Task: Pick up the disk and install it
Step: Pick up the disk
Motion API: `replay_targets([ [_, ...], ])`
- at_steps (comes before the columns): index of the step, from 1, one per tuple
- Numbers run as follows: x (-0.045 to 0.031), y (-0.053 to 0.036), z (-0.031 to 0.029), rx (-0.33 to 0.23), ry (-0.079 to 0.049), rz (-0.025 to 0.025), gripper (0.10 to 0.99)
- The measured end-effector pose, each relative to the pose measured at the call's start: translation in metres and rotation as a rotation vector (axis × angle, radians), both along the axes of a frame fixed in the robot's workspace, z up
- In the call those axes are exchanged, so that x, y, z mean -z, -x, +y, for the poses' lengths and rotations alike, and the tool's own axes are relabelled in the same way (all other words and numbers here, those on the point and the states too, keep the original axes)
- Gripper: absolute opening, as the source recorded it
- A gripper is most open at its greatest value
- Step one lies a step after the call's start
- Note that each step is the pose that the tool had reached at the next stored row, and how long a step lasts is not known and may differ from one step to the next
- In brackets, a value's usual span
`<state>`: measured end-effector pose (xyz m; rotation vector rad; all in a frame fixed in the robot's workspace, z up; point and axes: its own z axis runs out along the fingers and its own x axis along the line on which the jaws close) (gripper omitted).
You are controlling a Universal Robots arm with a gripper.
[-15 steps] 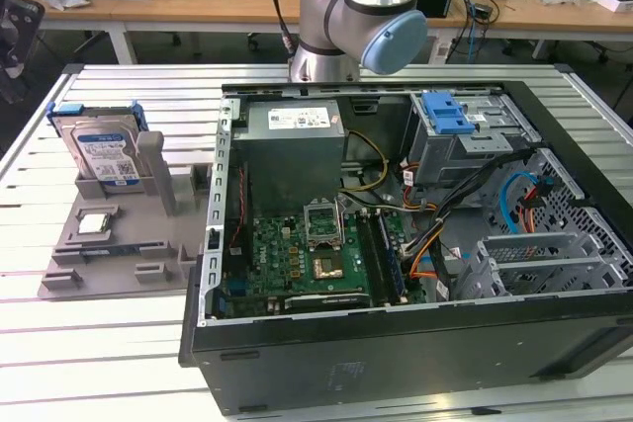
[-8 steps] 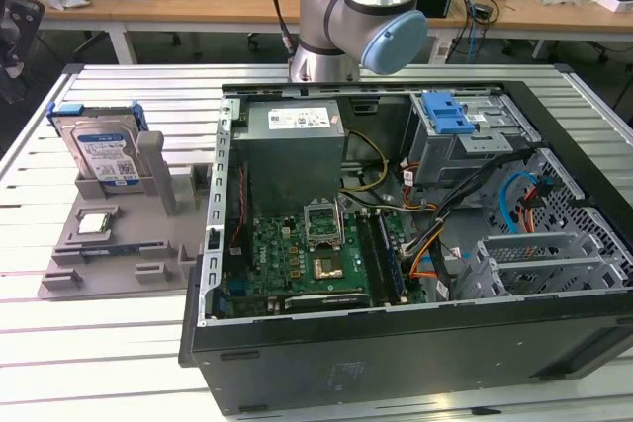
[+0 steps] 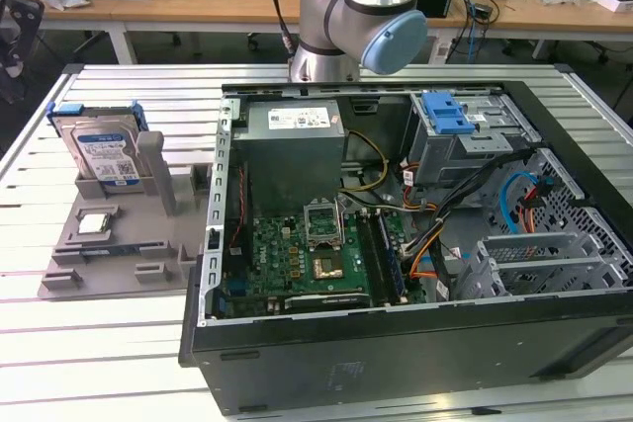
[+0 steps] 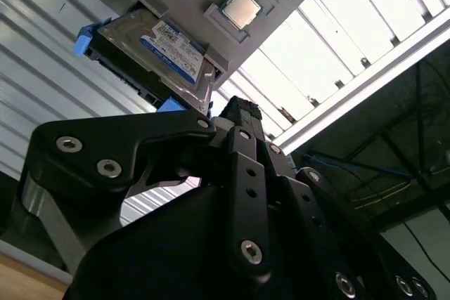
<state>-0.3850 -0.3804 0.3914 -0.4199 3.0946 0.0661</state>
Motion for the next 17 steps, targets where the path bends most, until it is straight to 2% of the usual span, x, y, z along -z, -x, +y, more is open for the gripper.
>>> replay_targets([
  [7,0.0,0.0,0.0,-0.082,0.0,0.0,0.106],
  [17,0.0,0.0,0.0,-0.169,0.0,0.0,0.106],
])
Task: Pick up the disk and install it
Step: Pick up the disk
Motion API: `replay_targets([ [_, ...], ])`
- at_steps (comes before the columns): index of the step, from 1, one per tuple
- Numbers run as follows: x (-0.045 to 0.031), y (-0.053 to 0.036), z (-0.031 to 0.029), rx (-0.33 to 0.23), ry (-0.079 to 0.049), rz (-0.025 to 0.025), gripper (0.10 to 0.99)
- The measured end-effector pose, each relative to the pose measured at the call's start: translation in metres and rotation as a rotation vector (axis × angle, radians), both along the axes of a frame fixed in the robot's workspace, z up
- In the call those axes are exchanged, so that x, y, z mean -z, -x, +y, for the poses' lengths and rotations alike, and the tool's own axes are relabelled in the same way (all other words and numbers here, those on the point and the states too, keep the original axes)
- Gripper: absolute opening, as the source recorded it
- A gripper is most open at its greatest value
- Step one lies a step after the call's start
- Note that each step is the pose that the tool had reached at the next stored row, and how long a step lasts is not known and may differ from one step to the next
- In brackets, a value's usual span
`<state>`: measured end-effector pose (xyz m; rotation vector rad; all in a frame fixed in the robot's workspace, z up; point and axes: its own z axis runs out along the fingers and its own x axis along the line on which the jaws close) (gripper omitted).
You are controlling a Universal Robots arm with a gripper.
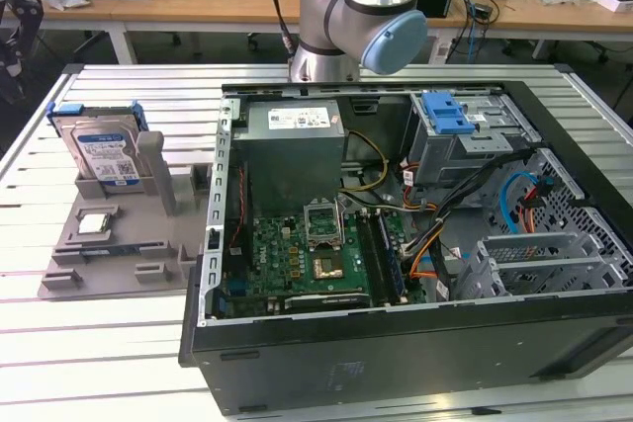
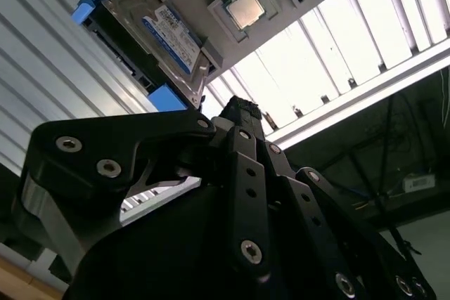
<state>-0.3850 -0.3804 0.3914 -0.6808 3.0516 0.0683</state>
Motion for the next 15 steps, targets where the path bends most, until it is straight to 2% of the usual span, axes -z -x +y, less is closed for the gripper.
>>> replay_targets([
  [15,0.0,0.0,0.0,-0.098,0.0,0.0,0.106],
])
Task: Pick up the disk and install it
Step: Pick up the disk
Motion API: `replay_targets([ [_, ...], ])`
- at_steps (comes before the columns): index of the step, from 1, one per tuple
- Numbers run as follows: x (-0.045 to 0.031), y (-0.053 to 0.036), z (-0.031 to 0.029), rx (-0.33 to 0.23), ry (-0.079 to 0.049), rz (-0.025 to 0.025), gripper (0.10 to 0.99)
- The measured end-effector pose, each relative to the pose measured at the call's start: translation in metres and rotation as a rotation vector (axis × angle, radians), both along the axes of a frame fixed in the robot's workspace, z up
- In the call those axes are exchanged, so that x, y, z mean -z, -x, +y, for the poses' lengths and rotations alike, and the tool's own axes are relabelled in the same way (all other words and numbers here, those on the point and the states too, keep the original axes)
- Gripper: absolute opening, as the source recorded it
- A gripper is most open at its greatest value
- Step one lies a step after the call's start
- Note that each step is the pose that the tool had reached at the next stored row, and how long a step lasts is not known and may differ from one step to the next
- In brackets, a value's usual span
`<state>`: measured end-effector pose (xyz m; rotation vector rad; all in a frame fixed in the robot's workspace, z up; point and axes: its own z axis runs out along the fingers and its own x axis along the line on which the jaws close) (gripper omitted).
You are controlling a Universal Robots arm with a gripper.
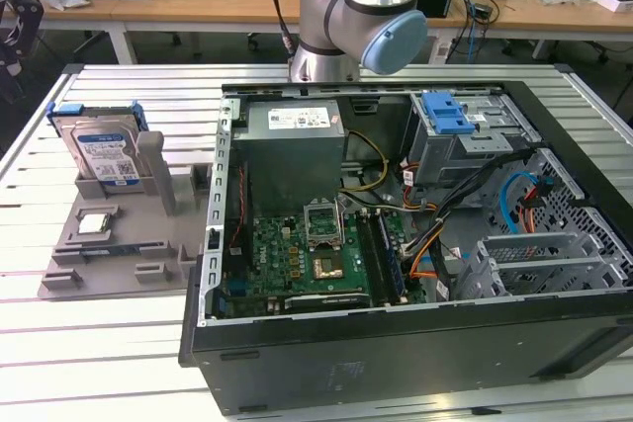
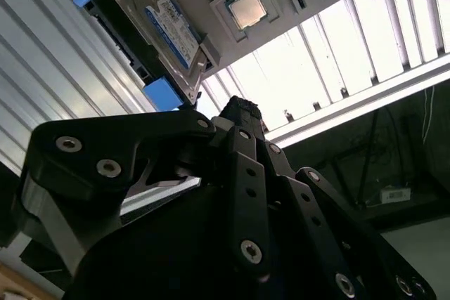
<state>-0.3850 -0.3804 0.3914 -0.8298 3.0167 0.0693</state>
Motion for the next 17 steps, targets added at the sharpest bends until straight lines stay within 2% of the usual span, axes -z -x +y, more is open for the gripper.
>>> replay_targets([
  [17,0.0,0.0,0.0,-0.121,0.0,0.0,0.106],
])
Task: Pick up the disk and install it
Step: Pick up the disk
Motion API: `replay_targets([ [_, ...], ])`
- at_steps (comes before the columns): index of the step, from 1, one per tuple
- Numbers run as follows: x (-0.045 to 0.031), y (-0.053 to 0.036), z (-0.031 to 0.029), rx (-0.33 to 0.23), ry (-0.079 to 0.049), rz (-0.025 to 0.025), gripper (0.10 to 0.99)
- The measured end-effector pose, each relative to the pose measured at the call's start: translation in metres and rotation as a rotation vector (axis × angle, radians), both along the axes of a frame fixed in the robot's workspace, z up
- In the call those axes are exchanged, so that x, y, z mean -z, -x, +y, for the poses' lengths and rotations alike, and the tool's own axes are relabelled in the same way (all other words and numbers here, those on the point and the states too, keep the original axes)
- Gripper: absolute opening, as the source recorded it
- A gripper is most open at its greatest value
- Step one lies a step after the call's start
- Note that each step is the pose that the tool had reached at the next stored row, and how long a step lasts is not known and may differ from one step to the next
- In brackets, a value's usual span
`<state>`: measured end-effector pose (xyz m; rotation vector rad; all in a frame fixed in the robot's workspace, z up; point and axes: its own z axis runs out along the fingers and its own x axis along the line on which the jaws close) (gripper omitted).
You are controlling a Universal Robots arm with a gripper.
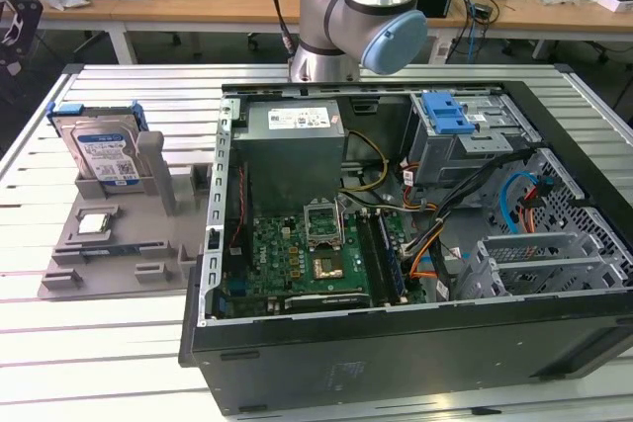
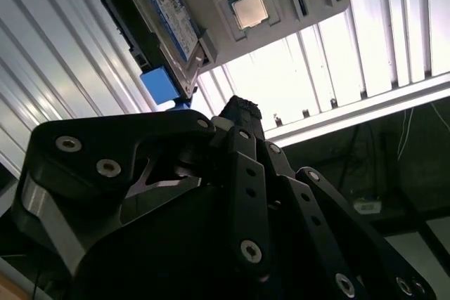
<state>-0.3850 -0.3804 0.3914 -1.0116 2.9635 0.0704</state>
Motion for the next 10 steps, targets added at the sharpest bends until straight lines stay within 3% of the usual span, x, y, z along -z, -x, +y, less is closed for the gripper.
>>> replay_targets([
  [10,0.0,0.0,0.0,-0.06,0.0,0.0,0.106],
])
